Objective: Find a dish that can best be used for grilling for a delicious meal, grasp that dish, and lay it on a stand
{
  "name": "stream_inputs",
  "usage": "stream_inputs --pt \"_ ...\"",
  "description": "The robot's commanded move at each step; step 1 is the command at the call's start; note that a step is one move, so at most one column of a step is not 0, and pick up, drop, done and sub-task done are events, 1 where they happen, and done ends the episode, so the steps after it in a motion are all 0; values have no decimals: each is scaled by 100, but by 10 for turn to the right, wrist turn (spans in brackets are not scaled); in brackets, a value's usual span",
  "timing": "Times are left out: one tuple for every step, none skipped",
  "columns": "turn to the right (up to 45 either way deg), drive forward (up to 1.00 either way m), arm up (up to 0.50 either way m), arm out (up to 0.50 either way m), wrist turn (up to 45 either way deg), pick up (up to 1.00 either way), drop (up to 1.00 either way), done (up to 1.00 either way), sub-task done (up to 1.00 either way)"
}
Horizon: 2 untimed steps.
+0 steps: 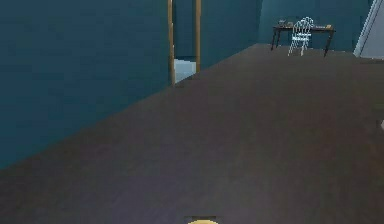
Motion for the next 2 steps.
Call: stream_inputs --pt "0 100 0 0 0 0 0 0 0" --pt "30 0 0 0 0 0 0 0 0"
